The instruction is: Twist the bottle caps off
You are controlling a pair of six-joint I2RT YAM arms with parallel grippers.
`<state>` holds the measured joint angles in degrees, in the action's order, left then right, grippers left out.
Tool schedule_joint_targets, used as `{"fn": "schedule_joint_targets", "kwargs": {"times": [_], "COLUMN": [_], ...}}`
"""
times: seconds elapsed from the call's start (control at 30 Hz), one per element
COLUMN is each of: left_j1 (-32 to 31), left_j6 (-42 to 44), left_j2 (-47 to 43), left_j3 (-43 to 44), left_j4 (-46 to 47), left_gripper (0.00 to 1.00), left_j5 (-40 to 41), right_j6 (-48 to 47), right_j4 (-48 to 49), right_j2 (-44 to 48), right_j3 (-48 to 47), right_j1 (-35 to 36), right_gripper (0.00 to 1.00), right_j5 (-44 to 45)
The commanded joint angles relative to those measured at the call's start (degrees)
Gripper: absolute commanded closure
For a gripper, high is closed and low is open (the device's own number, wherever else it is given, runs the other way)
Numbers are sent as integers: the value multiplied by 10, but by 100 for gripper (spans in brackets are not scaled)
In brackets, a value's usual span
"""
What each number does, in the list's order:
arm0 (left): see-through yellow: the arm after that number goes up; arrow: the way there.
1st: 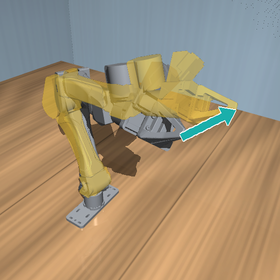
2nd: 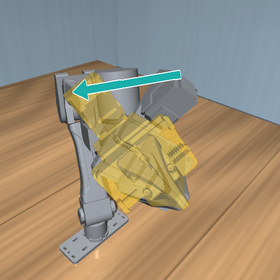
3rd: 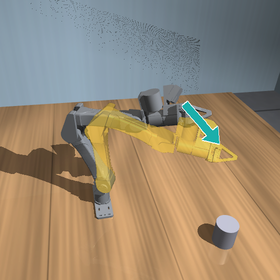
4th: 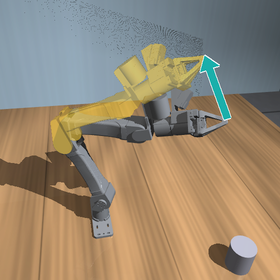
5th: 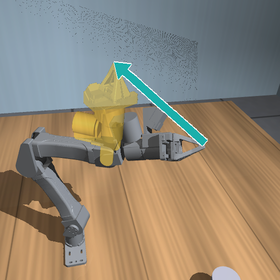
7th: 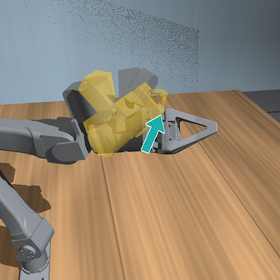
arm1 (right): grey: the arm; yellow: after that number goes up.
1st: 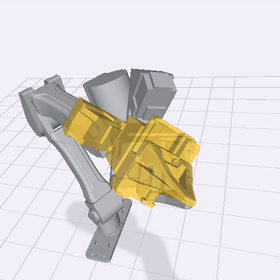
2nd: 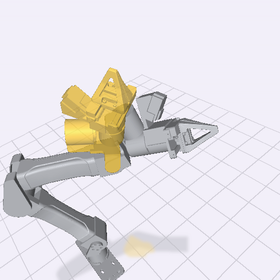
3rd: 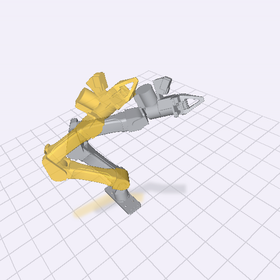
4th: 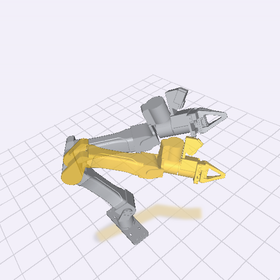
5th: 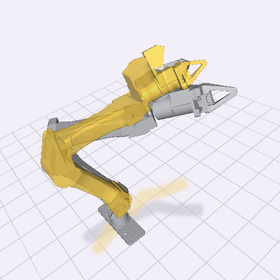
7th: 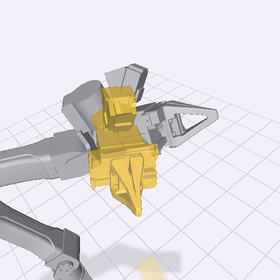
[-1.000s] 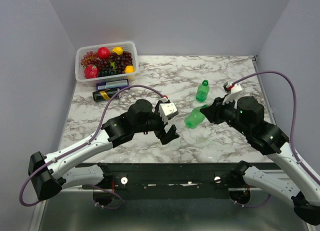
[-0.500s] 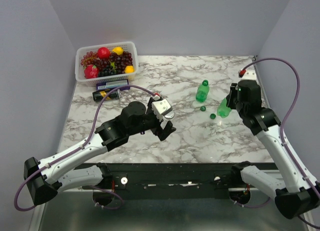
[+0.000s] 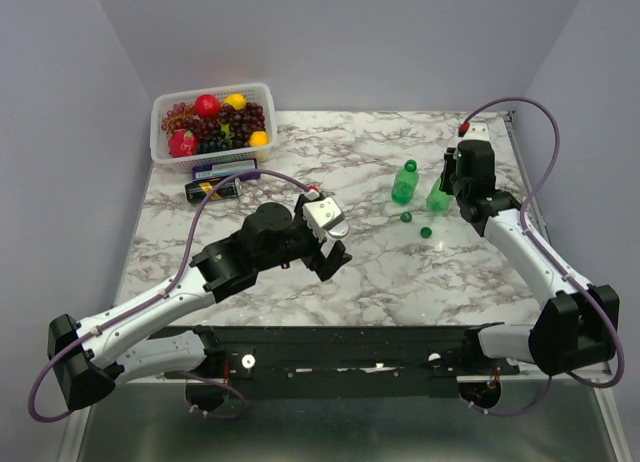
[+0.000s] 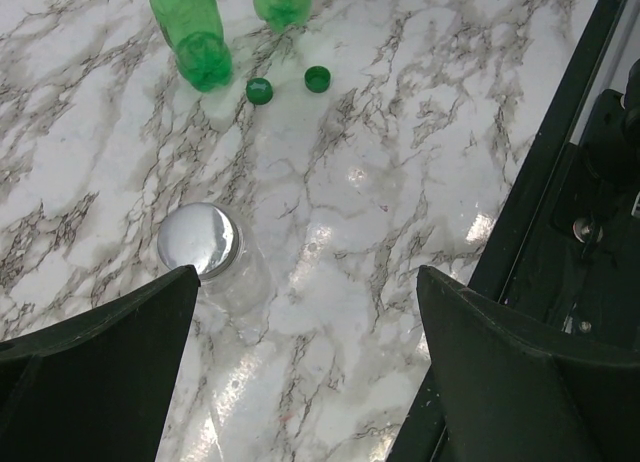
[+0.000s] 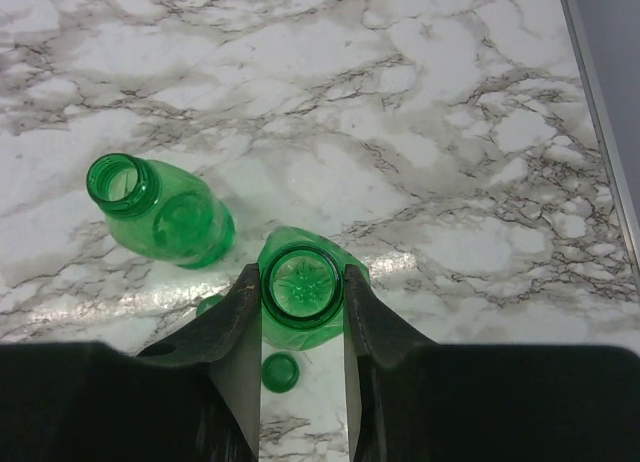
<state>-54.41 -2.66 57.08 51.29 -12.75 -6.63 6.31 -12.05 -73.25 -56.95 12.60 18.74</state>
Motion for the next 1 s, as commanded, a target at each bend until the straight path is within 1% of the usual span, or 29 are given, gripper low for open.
{"fn": "schedule_joint_targets", "kwargs": {"times": [0.0, 0.1, 0.47, 0.9, 0.97], "left_j1": [-3, -3, -3, -3, -3], "left_j6": [-3, -3, -2, -2, -2], "left_j2": [2, 5, 18, 31, 32], "left_j3": [0, 0, 2, 2, 2], "left_j4": [7, 6, 4, 2, 2], "left_gripper": [1, 1, 1, 1, 1], "left_j5": [9, 8, 6, 7, 7], "right_j6": [-16, -21, -21, -7, -2], "right_j4": [51, 60, 93, 109, 109], "right_j2": [-40, -69, -126, -160, -156], "right_j3": [-16, -21, -39, -38, -32], "right_j1": [-9, -13, -23, -35, -35], "right_gripper": [99, 99, 99, 99, 96], "right_j5": [25, 34, 38, 28, 27]}}
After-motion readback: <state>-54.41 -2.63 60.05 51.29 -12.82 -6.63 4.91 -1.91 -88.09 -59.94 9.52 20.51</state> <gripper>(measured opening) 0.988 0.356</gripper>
